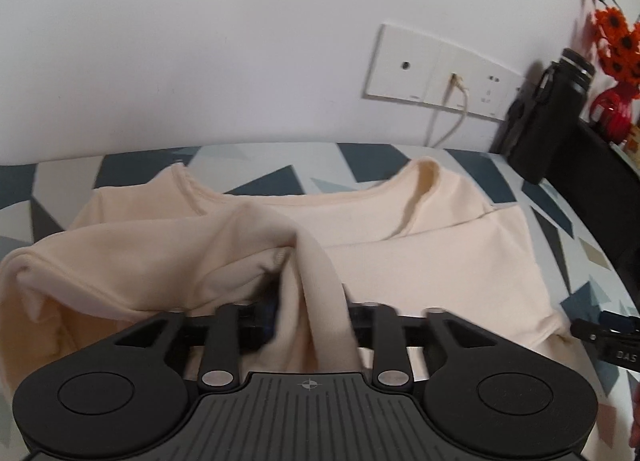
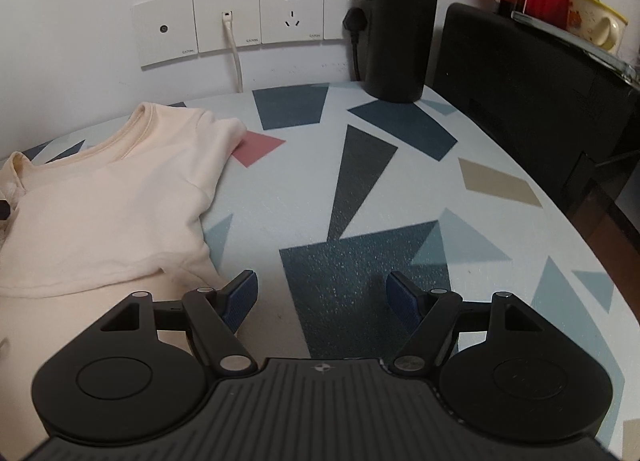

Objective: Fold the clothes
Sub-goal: 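Grasp the folded top's edge with the left gripper and fold it over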

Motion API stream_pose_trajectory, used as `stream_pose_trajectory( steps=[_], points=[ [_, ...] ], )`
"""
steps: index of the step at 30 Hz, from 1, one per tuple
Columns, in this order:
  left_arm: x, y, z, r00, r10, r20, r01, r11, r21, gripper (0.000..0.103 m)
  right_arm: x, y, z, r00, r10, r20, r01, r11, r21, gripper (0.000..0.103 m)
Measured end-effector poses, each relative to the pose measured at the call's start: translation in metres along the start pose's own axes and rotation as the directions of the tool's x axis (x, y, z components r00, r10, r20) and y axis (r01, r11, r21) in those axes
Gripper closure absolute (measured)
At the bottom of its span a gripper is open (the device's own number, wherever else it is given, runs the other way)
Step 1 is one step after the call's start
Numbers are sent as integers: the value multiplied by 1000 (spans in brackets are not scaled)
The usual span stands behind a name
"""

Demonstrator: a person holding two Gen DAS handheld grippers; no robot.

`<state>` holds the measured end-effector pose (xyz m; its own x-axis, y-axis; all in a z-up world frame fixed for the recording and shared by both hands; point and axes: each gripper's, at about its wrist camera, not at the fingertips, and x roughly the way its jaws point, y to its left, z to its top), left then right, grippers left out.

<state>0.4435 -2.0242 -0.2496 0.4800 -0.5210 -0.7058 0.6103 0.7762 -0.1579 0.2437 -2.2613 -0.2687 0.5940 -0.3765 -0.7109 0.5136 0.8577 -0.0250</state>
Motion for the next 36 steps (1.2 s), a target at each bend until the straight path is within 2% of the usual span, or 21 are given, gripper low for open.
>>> stream_pose_trajectory(
  steps=[1, 2, 3, 4, 6, 8, 9, 11, 13, 16, 20, 24, 28, 32, 36],
  points=[
    [-2, -3, 2, 1000, -10, -10, 10, 1000, 11, 18, 0, 1, 0, 1000, 0, -1, 0, 1000, -1, 31],
    [-6, -6, 3, 1000, 0, -5, 0, 1000, 22, 8, -1, 2, 0, 1000, 0, -1, 0, 1000, -3, 31],
    [-13, -9, 4, 1000, 19, 10, -20, 999, 32, 4, -2, 3, 0, 1000, 0, 0, 0, 1000, -9, 31],
    [-21, -10, 5, 999, 20, 26, -21, 999, 37, 4, -3, 5, 0, 1000, 1, 2, -1, 1000, -14, 31],
    [-41, -3, 5, 998, -52, 45, 51, 999, 5, 3, -5, 8, 2, 1000, 4, 4, -4, 1000, -19, 31],
    [-66, 11, 1, 992, -99, 84, 105, 992, -67, 1, -8, 13, 5, 1000, 12, 10, -11, 1000, -21, 31],
    [-79, 19, -3, 989, -94, 117, 107, 989, -106, 1, -10, 15, 7, 1000, 17, 15, -17, 1000, -23, 31],
    [-104, 39, -17, 985, -40, 166, 69, 983, -171, 1, -15, 22, 10, 999, 30, 24, -29, 999, -29, 31],
    [-119, 60, -34, 986, 24, 165, 12, 976, -216, 1, -20, 30, 13, 998, 49, 28, -48, 998, -36, 31],
    [-122, 85, -63, 992, 92, 82, -71, 971, -230, 1, -27, 47, 18, 995, 98, 20, -97, 994, -42, 31],
    [-117, 97, -93, 983, 184, 5, -181, 970, -162, 1, -39, 77, 21, 980, 200, 8, -199, 978, -61, 31],
    [-112, 100, -110, 971, 237, -27, -239, 964, -119, 1, -53, 110, 21, 949, 315, -21, -316, 944, -99, 31],
    [-109, 105, -120, 968, 246, -48, -250, 961, -116, 1, -65, 138, 23, 909, 415, -44, -417, 901, -121, 31],
    [-108, 99, -128, 962, 271, -36, -272, 961, -44, 1, -74, 165, 20, 867, 495, -64, -498, 849, -178, 33],
    [-111, 98, -133, 962, 273, -14, -273, 961, -50, 1, -77, 183, 16, 831, 549, -92, -555, 807, -201, 40]
  ],
)
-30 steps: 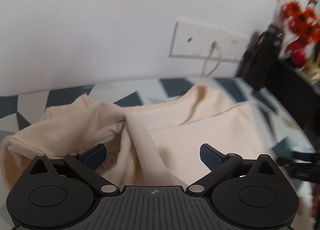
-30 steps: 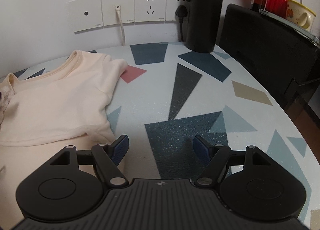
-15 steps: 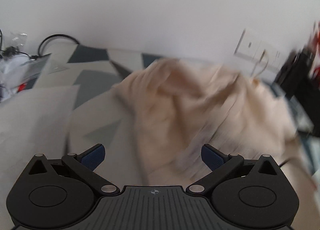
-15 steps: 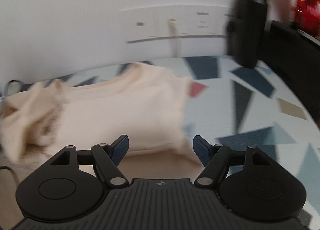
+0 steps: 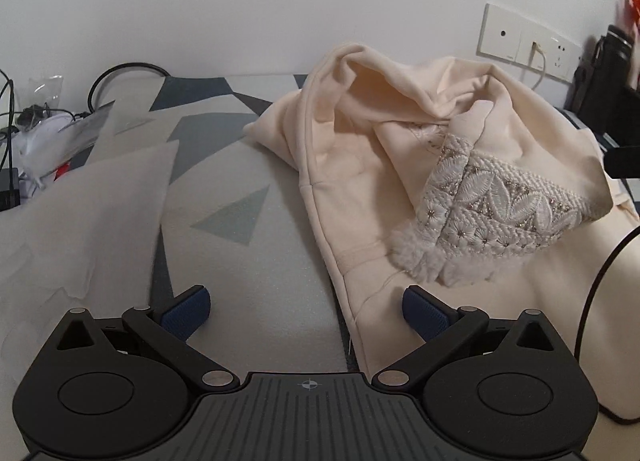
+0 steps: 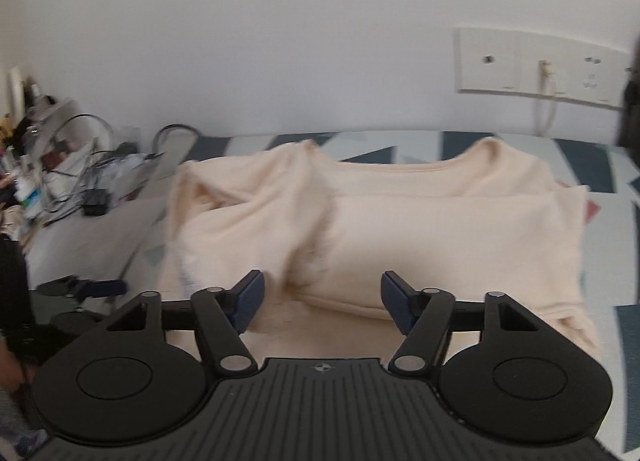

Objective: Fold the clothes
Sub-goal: 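Grasp the folded top's edge with the left gripper and fold it over, then grasp the lace cuff of the second sleeve with the right gripper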

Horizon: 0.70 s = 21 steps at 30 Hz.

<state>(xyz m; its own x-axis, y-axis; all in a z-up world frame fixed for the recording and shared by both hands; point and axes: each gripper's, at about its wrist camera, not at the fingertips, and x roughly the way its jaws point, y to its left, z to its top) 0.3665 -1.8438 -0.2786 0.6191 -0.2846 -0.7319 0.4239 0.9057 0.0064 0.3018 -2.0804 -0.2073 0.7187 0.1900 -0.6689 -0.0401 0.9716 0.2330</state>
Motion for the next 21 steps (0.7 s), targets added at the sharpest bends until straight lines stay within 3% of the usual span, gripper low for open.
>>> stream_pose_trajectory(
  steps=[2, 7, 10, 16, 21],
  points=[
    [-1, -2, -1, 1000, 8, 10, -8, 1000, -5, 1, 5, 5, 0, 999, 29, -14, -29, 1000, -1, 56],
    [-1, -2, -2, 1000, 18, 25, -18, 1000, -15, 1, 26, 7, -4, 995, 61, -83, -58, 998, 35, 69],
    [-1, -1, -3, 999, 19, 33, -19, 1000, -15, 1, 27, 7, -4, 992, 86, -90, -82, 996, 46, 93],
    [-1, 1, -5, 999, 21, 49, -21, 1000, -16, 1, -11, -7, 15, 1000, 14, 9, -14, 1000, 26, 99],
    [0, 3, -3, 998, 30, 52, -29, 999, -23, 1, -42, -47, 38, 983, -167, 78, 172, 983, -61, 99]
  ],
)
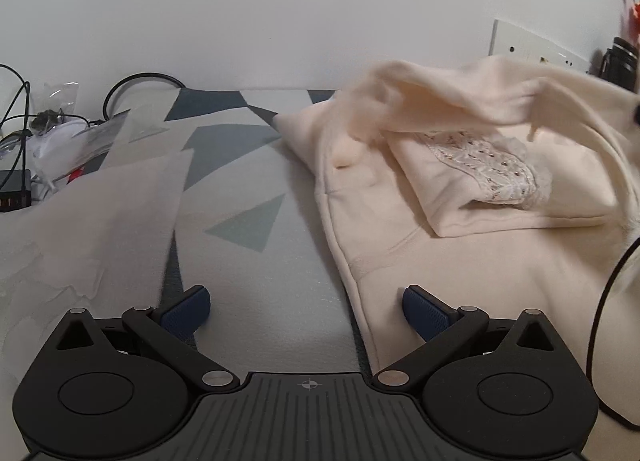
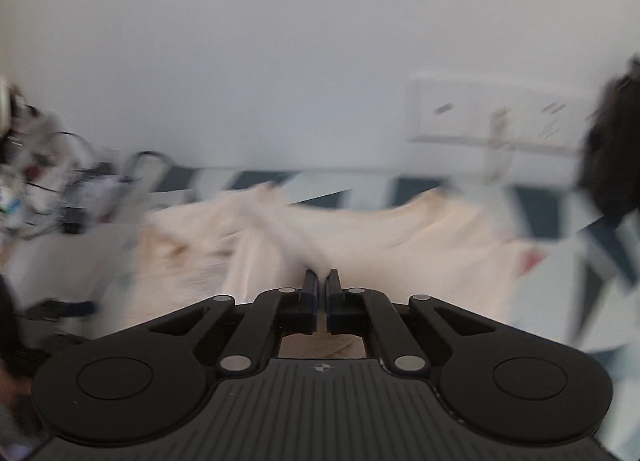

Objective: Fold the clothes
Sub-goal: 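Grasp the lace cuff of the second sleeve with the right gripper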

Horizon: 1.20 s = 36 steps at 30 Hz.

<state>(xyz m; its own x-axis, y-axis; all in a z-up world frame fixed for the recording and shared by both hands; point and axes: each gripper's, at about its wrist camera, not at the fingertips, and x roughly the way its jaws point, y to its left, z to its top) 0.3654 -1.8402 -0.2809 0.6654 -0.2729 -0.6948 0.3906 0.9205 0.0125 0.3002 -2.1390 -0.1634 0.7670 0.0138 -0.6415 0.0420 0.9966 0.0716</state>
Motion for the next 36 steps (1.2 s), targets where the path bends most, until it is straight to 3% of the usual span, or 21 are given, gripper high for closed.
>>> stream_pose_trajectory(
  steps=[3, 7, 13, 15, 17, 19, 23, 28, 31, 33, 36],
  points=[
    [0, -1, 3, 1000, 12, -10, -12, 1000, -11, 1, 3, -26, 3, 988, -156, 19, 157, 987, -33, 99],
    [1, -1, 5, 1000, 21, -20, -22, 1000, -22, 1, 17, -49, -8, 941, -339, 4, 338, 941, 13, 88],
    [0, -3, 4, 999, 40, -17, -41, 999, -33, 1, 9, -51, -47, 942, -334, 24, 331, 940, 87, 78],
    [0, -4, 4, 999, 50, -18, -51, 998, -40, 1, 1, -51, -55, 931, -361, 54, 354, 929, 113, 70],
    [0, -5, 4, 998, 60, -19, -61, 997, -49, 1, -6, -51, -62, 917, -390, 82, 377, 916, 140, 53],
    [-1, -6, 3, 997, 68, -18, -69, 996, -56, 1, -17, -58, -66, 904, -417, 95, 396, 899, 186, 53],
    [-2, -7, 3, 997, 80, -18, -81, 995, -65, 1, -27, -79, -72, 912, -406, 48, 377, 880, 288, 53],
    [-4, -7, 2, 996, 83, -16, -84, 994, -67, 1, -44, -81, -100, 955, -298, -2, 272, 871, 408, 53],
    [-4, -7, 2, 996, 84, -15, -85, 994, -67, 1, -35, -61, -116, 970, -233, -69, 242, 909, 339, 48],
    [-4, -8, 2, 996, 85, -17, -86, 994, -68, 1, -23, -49, -120, 972, -213, -100, 234, 927, 295, 46],
    [-4, -7, 3, 996, 86, -20, -87, 994, -70, 1, -6, -36, -117, 972, -200, -120, 225, 942, 251, 36]
  ],
)
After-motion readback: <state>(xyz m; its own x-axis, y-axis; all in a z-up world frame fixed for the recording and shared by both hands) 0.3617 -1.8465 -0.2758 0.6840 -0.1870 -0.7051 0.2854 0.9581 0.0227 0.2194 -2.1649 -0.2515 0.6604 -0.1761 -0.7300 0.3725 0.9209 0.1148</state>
